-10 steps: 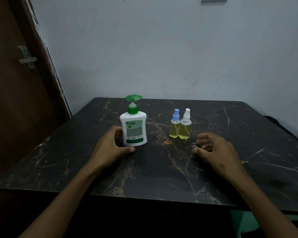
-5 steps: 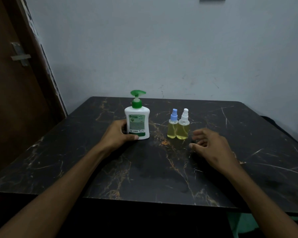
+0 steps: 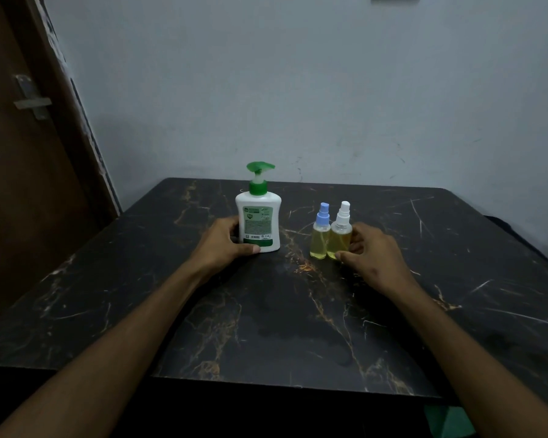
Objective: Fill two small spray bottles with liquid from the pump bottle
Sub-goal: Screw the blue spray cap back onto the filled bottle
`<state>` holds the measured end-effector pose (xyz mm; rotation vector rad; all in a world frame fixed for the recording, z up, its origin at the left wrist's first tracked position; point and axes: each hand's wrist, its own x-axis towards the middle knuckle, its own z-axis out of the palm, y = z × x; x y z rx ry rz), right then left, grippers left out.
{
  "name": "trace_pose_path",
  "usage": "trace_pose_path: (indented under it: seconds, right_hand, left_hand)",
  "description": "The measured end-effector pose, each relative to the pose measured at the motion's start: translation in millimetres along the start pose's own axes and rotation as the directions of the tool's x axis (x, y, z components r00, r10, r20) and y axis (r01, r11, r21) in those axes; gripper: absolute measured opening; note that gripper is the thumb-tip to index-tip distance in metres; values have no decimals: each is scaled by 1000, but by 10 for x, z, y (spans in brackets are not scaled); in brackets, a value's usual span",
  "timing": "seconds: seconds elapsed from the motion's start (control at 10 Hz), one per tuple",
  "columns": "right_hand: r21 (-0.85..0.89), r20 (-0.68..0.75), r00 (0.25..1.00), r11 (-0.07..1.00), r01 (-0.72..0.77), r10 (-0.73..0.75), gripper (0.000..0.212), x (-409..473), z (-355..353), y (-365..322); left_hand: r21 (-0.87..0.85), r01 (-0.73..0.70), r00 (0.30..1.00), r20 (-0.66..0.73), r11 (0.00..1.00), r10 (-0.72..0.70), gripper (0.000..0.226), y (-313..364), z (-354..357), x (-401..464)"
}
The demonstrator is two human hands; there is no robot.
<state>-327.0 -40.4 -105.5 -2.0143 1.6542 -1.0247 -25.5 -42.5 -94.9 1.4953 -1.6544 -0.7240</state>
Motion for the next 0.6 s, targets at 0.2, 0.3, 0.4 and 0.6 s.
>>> trace_pose_path:
  seconds: [0.2, 0.3, 0.4, 0.6]
  right_hand:
    - [17, 8, 1000, 1000, -15, 15, 50, 13, 7, -5]
    - [22, 11, 1000, 1000, -19, 19, 50, 15, 16, -6]
    - [32, 19, 999, 999, -31, 30, 52, 3, 19, -18]
    - [32, 43, 999, 999, -28, 27, 58, -92, -23, 11]
  left_hand:
    - [3, -8, 1000, -7, 1000, 8, 58, -60, 2, 38]
    - [-1, -7, 1000, -6, 1000, 7, 58, -64, 12, 51]
    - [6, -2, 1000, -3, 1000, 2, 58, -59, 15, 47]
    - [-8, -10, 1000, 25, 1000, 11, 61, -55, 5, 37]
